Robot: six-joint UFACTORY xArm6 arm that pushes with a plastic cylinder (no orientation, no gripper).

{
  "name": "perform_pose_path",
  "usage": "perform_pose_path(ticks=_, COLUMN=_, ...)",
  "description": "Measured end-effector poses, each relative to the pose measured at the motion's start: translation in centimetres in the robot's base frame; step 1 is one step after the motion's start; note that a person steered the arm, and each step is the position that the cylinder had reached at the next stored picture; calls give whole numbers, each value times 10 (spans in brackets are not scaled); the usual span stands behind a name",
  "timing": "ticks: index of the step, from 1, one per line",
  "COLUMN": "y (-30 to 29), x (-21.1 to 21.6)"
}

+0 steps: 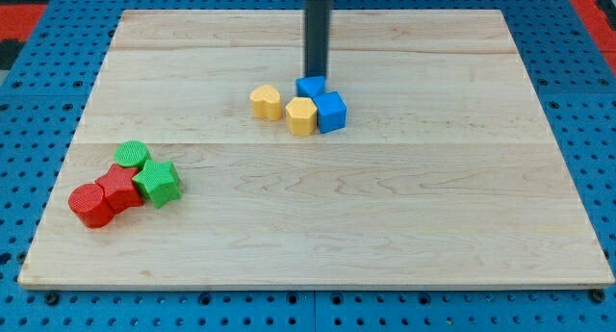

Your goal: Push the red blocks in between the green blocks

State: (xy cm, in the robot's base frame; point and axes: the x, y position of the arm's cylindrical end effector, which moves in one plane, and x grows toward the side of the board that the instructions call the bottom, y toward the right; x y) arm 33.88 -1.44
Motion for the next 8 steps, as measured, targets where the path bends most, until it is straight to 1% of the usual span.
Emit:
perform_pose_path(ticks=2, y=-1, x=2)
perform_pose_path(ticks=3, y=-19, x=-6)
perform_pose_path(ticks=4, y=-79, x=-18)
perform_pose_path(ticks=5, y=-164, x=-8)
perform_pose_path(ticks=6, y=-223, x=21)
perform_pose_path(ticks=8, y=-278, x=150)
